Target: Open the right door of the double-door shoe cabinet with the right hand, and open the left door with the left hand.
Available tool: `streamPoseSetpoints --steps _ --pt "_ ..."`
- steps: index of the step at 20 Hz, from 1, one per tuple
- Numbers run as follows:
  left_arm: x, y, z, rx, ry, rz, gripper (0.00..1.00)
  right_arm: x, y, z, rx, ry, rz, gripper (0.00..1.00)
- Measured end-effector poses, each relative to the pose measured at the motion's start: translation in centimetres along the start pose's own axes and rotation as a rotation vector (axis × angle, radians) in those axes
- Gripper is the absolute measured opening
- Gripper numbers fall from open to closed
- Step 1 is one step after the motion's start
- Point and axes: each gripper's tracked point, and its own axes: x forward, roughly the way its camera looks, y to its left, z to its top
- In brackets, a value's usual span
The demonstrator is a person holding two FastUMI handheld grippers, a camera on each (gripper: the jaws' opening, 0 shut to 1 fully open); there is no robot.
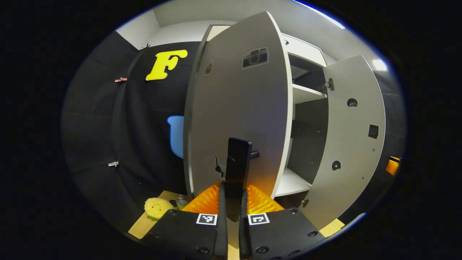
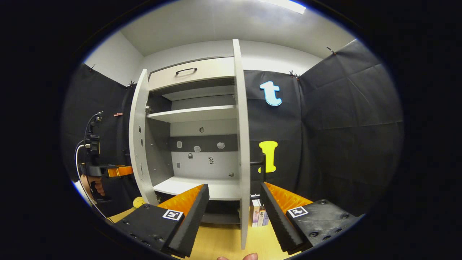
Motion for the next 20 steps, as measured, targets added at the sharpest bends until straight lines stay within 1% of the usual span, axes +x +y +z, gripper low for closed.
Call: streamPoseSetpoints --steps 4,10,11,12,15,17,18,19,20 --pt "-1.1 2.3 0.1 0.021 0.015 -0.001 0.17 0.4 2.8 -0.6 0.028 0.01 0.019 0.89" --pt "-2.1 5.5 0.2 0.021 0.011 0.004 0.15 0.3 6.3 -1.1 0.016 0.008 0.033 0.89" --pt "-2.2 6.0 0.3 0.022 0.009 0.006 0.17 0.3 6.6 -1.2 0.016 0.01 0.034 0.89" --pt "-2.4 6.7 0.2 0.022 0.006 0.009 0.14 0.4 7.1 -1.4 0.018 0.012 0.036 0.89" --pt "-2.5 9.2 0.1 0.017 0.02 0.028 0.11 0.7 8.2 -1.5 0.018 0.016 0.039 0.89" --pt "-2.3 11.5 0.1 -0.008 0.026 0.055 0.11 0.6 9.0 -1.7 0.016 0.015 0.042 0.89" --pt "-2.1 12.8 0.3 -0.014 0.017 0.062 0.09 0.7 9.4 -1.9 0.015 0.018 0.045 0.89" --pt "-2.0 12.9 0.2 -0.028 0.03 0.025 0.05 0.8 9.8 -2.1 0.012 0.021 0.048 0.89" --pt "-2.5 12.6 0.4 -0.051 0.022 -0.003 0.05 0.9 10.1 -2.2 0.008 0.023 0.049 0.89"
